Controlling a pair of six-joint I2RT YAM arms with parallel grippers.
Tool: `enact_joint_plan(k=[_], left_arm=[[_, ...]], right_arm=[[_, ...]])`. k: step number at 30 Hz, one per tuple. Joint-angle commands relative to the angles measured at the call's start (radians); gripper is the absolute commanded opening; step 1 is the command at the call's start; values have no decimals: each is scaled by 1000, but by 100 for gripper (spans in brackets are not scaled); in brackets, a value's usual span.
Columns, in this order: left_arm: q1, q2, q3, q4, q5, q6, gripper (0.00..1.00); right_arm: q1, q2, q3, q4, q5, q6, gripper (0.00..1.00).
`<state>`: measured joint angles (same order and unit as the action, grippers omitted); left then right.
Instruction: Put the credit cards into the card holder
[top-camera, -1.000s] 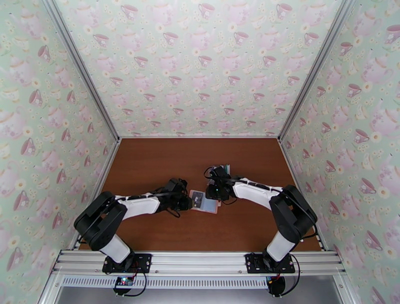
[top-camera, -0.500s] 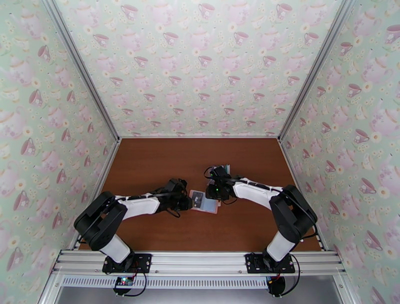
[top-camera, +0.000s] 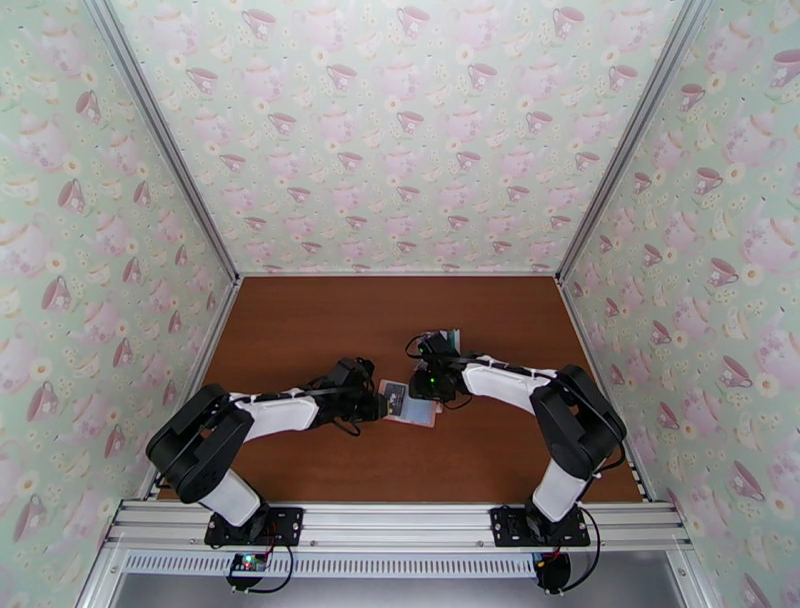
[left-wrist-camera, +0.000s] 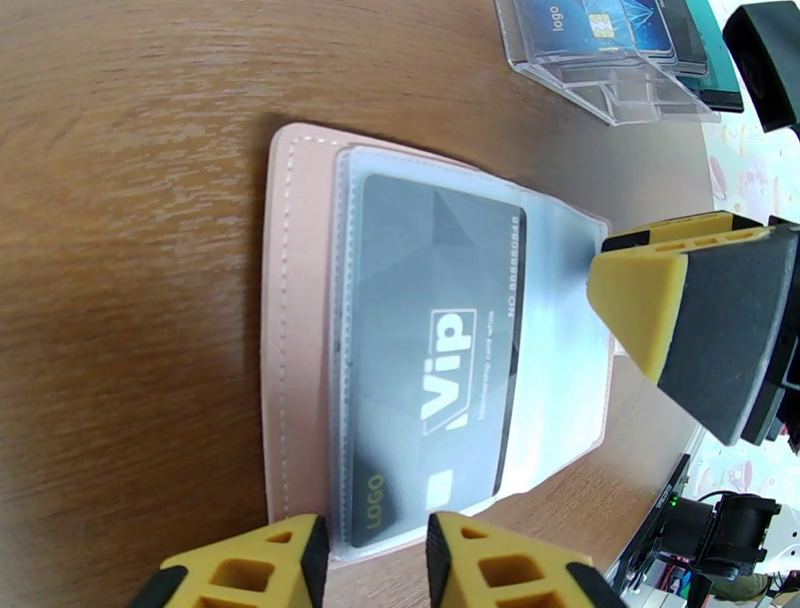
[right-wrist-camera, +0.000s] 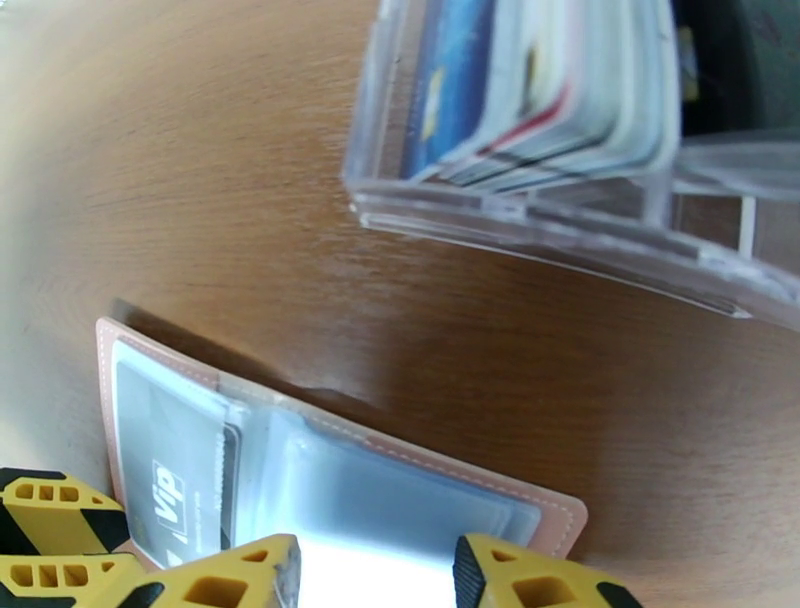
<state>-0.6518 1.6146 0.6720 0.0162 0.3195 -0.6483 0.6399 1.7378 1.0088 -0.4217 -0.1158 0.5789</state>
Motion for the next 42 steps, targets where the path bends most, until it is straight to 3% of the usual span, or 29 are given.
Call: enact_joint_plan(k=[1, 17, 42], left_arm=[[-3, 26, -37, -40, -14, 2, 36], [-3, 27, -44, -19, 16, 7, 44], [-3, 21, -98, 186, 142, -11, 54]], right_arm=[[-2, 8, 13, 9, -24, 2, 46], [38, 37, 10, 41, -70, 43, 46], [63, 42, -9, 157, -162, 140, 41]])
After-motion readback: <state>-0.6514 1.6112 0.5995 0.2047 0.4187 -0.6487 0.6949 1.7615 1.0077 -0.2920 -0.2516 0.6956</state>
